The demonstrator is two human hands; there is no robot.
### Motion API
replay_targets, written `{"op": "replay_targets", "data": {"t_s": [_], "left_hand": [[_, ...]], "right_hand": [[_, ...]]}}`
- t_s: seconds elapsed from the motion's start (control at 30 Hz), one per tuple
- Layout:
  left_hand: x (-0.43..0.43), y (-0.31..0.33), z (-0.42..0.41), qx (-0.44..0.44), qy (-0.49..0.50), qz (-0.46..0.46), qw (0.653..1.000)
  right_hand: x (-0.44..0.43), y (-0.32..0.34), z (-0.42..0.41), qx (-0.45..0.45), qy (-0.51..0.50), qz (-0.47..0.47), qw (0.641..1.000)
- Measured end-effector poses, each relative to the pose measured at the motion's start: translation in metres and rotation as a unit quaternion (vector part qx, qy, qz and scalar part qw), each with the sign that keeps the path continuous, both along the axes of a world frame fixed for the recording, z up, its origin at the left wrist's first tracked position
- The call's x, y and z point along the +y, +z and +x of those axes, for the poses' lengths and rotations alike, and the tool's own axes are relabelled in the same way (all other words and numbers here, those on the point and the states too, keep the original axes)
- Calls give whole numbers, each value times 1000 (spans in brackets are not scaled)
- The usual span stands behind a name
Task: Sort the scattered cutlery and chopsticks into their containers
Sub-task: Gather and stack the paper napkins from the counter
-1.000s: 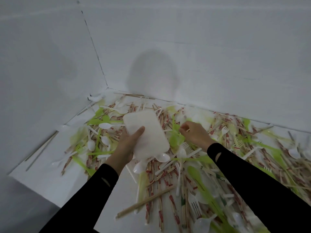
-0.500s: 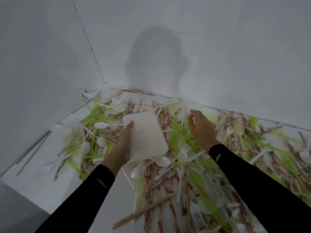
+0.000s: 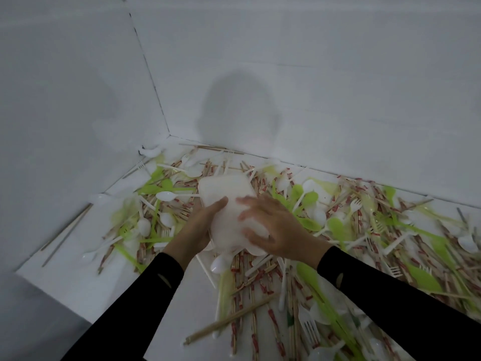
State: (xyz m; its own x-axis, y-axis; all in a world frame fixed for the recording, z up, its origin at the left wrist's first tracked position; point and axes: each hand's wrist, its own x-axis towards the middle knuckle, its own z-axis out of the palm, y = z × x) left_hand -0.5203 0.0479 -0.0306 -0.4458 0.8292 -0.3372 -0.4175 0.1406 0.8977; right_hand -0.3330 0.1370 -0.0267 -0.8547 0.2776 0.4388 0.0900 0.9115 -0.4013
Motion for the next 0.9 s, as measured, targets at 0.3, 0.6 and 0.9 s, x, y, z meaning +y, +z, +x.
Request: {"op": "replay_targets", "data": {"t_s": [0.3, 0.6, 0.9], "left_hand": [[-35, 31, 9, 81, -11, 2, 997], [-48, 19, -16, 145, 152, -152, 966], [-93, -24, -116, 521, 103, -328, 781]], "right_hand": [[-18, 28, -39, -15, -135, -607, 783], [-35, 12, -74, 7, -47, -674, 737], [-16, 4, -86, 13, -85, -702, 707]]}}
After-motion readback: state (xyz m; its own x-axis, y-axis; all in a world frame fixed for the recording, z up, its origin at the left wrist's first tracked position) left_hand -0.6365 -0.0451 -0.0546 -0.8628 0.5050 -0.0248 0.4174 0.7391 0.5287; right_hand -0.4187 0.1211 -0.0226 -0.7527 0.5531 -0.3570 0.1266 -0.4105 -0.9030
